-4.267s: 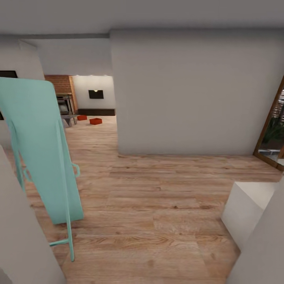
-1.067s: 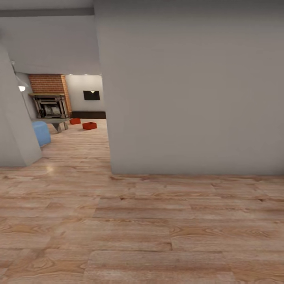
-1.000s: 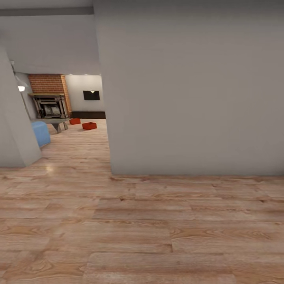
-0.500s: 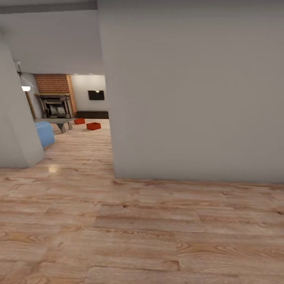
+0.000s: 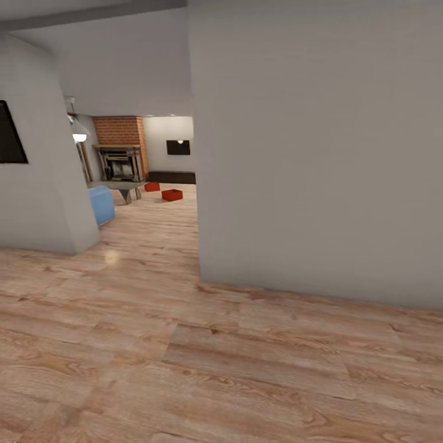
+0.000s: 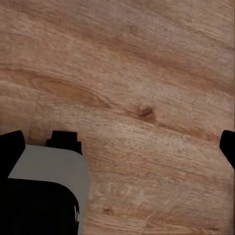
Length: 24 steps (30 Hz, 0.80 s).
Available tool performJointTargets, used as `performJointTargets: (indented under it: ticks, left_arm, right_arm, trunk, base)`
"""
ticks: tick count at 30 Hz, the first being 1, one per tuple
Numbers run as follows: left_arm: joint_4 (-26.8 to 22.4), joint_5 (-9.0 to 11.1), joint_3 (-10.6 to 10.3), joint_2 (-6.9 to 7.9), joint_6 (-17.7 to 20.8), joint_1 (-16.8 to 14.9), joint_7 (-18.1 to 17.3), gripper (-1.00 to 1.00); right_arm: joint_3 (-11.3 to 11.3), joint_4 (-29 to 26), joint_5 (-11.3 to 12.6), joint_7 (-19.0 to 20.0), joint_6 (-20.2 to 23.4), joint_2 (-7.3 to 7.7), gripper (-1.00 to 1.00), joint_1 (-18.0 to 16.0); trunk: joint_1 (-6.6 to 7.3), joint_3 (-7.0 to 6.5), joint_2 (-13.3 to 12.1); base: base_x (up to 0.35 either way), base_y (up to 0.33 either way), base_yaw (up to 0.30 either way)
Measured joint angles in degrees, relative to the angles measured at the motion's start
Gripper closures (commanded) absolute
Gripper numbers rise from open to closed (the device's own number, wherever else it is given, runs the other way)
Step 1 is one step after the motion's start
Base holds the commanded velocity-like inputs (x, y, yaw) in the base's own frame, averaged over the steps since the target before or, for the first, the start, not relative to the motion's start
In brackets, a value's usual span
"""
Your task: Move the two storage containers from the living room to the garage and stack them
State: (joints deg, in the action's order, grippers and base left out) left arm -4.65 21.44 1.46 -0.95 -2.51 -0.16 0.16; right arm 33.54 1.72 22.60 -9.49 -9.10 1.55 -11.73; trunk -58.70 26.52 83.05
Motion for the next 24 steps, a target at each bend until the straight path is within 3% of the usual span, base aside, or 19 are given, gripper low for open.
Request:
performJointTargets:
  ticks: [11, 24]
  left_arm:
    - [-0.1, -0.3, -0.1, -0.07, 0.0, 0.0, 0.0, -1.0]
    - [-0.1, -0.3, -0.1, -0.09, 0.0, 0.0, 0.0, -1.0]
  right_arm:
    - [0.0, 0.0, 0.0, -0.1, 0.2, -0.14, -1.0, 0.0]
    - [0.1, 0.0, -0.1, -0.2, 0.2, -0.05, -1.0, 0.0]
  trunk:
    - [0.0, 0.02, 0.0]
    - [0.0, 0.02, 0.0]
  base:
    - [0.322, 0.0, 0.271]
    - [0.322, 0.0, 0.024]
